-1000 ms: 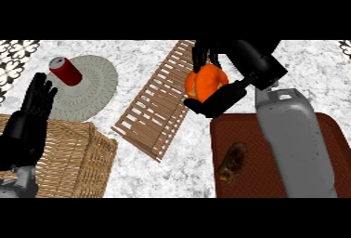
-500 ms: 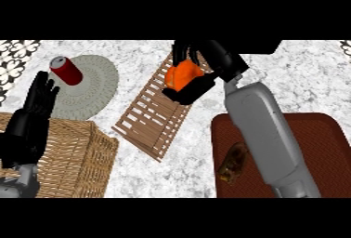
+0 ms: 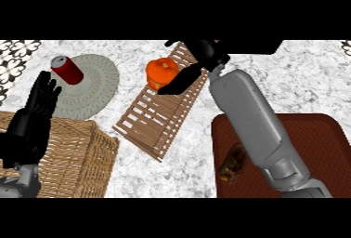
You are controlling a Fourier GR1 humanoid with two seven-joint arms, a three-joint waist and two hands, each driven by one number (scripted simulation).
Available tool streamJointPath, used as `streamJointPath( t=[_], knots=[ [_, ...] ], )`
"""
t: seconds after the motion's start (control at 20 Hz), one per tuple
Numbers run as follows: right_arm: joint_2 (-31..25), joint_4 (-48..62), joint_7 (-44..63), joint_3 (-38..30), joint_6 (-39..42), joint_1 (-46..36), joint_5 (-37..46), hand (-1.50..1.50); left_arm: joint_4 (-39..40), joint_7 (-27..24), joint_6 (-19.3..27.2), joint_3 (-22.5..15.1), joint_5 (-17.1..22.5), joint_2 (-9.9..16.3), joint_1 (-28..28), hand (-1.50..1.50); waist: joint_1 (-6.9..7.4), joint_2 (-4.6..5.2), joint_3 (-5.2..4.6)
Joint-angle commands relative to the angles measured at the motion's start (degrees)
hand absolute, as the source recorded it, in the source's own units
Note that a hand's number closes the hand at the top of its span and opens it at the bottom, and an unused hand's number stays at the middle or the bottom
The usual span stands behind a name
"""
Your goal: Pick the squash from the tray and place it in the tiered shelf
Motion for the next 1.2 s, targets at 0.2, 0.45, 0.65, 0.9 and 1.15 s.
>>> streamJointPath(
  t=[0.2, 0.45, 0.65, 0.9, 1.15],
  knots=[
    [0.2, 4.8, -6.4, -3.3, 0.8, -2.6, -6.1, -1.5, 3.2, -1.1, -0.1, -2.3, -0.1, -4.5, 1.3, 0.0, -0.75, 0.29, -0.85],
    [-1.5, 2.7, -3.6, -9.5, 2.4, -4.9, -11.2, -1.5, 2.2, -1.0, -0.6, -1.4, 0.5, -3.5, 2.3, 0.0, -1.38, 0.03, -0.84],
    [-7.4, 5.5, 1.4, -14.3, 2.6, -7.1, -13.0, -1.5, 0.0, 0.1, 0.7, -2.1, -0.8, -3.0, 3.5, 0.0, -1.19, 0.07, -0.84],
    [-16.2, 8.9, 3.2, -18.8, 7.2, -7.9, -15.7, -1.5, 4.0, -2.9, 1.2, -2.4, -0.9, -5.3, 1.8, 0.0, -1.77, 0.41, -0.88],
    [-25.1, 16.6, -0.2, -22.1, 14.3, -7.9, -17.3, -1.5, 2.4, -0.4, 0.5, -2.6, 0.0, -4.4, 0.2, 0.0, -0.89, 0.75, -0.82]
  ],
)
